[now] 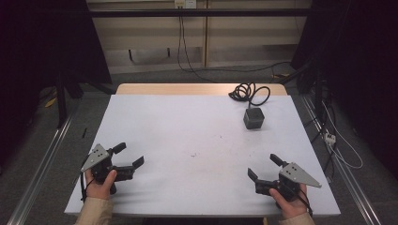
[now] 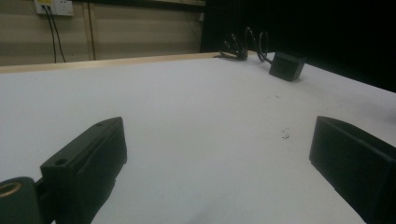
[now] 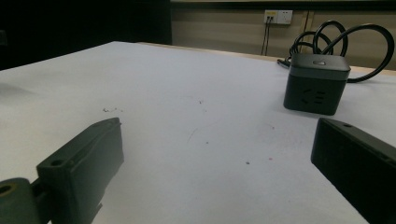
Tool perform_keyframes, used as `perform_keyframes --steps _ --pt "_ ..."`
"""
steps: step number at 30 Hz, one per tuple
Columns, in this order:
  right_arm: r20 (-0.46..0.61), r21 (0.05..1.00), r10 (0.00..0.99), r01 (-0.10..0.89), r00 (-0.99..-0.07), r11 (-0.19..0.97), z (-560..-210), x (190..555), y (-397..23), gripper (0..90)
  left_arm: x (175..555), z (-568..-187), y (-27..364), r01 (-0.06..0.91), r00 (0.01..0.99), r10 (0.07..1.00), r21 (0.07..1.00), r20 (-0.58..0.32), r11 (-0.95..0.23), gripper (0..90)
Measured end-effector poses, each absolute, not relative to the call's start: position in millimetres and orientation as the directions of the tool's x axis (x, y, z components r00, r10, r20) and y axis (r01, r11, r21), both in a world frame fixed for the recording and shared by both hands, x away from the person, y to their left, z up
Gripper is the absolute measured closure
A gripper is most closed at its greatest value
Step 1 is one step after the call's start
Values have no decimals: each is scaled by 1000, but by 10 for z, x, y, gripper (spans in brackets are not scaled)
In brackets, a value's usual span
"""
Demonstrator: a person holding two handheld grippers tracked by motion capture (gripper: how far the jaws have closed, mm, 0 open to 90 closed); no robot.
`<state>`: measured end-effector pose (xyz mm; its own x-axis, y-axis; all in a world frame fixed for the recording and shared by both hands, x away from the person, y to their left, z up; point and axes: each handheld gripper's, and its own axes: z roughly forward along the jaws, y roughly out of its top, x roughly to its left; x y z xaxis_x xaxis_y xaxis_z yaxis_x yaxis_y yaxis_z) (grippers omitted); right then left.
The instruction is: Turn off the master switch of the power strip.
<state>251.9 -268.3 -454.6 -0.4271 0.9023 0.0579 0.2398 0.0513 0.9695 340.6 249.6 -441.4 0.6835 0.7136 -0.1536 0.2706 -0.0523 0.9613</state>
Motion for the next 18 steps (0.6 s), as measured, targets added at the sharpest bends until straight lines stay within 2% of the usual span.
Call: perform_keyframes --steps 18 --pt "43 969 907 240 -420 65 -4512 2659 -2680 30 3391 -4406 2510 265 687 711 963 -150 -53 38"
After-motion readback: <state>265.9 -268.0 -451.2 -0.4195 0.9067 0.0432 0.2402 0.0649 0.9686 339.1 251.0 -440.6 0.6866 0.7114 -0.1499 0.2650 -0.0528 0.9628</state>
